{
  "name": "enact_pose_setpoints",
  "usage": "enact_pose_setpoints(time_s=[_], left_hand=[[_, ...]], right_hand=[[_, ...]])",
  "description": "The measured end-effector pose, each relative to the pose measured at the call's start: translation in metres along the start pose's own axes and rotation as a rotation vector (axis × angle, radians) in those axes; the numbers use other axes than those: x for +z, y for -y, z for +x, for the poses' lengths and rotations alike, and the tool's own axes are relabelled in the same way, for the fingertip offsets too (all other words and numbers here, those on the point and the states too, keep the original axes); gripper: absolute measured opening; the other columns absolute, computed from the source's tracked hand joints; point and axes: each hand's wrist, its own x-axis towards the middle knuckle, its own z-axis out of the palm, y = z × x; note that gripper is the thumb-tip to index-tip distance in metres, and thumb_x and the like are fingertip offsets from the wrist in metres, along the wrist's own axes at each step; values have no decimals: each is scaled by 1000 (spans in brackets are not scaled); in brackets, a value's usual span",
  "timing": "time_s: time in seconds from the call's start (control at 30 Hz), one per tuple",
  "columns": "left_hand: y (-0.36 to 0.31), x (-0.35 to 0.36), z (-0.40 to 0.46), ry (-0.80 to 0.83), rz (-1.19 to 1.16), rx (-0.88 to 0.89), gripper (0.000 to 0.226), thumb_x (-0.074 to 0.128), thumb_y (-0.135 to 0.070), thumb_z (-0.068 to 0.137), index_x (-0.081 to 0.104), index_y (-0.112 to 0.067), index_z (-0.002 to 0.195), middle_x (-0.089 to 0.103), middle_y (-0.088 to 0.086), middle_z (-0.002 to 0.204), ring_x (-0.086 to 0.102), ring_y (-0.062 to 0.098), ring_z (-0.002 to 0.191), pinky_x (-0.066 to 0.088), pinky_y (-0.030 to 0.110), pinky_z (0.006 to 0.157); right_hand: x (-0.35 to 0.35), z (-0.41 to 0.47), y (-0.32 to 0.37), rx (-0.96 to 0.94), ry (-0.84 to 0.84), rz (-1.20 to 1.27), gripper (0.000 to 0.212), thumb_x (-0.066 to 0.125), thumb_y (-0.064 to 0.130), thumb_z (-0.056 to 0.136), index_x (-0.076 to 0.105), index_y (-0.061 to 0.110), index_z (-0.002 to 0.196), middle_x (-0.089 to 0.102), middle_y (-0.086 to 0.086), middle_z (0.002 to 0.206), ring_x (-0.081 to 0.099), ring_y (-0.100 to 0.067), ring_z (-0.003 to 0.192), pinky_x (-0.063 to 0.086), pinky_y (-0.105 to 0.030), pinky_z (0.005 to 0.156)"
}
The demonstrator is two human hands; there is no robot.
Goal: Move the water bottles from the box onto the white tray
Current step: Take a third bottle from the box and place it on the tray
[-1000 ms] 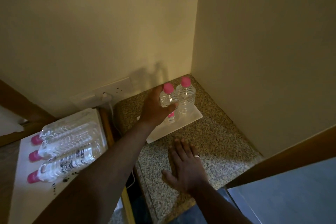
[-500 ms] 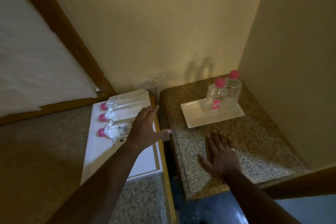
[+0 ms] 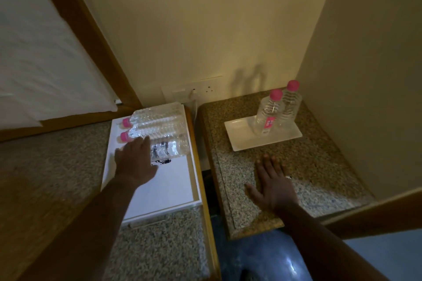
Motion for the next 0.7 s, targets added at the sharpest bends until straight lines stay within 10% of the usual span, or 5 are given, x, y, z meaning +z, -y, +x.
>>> enact_pose_setpoints(time_s=[0.4, 0.7], left_hand=[[41, -11, -10, 84, -513, -72, 76, 90, -37, 61, 57, -14, 125, 64, 10, 129, 61, 26, 111, 44, 29, 80], [11, -65, -6, -258, -924, -59, 83, 92, -49, 46, 61, -26, 121, 66, -3, 112, 63, 12, 99, 46, 19, 74]], right_hand=[[3, 1, 0, -2, -37, -4, 95, 7, 81, 88, 13, 15, 157, 10, -13, 164, -1, -29, 151, -2, -48, 119], [0, 1, 2, 19, -13, -3, 99, 1, 83, 86, 12, 16, 157, 8, -13, 164, 0, -30, 151, 0, -50, 121]])
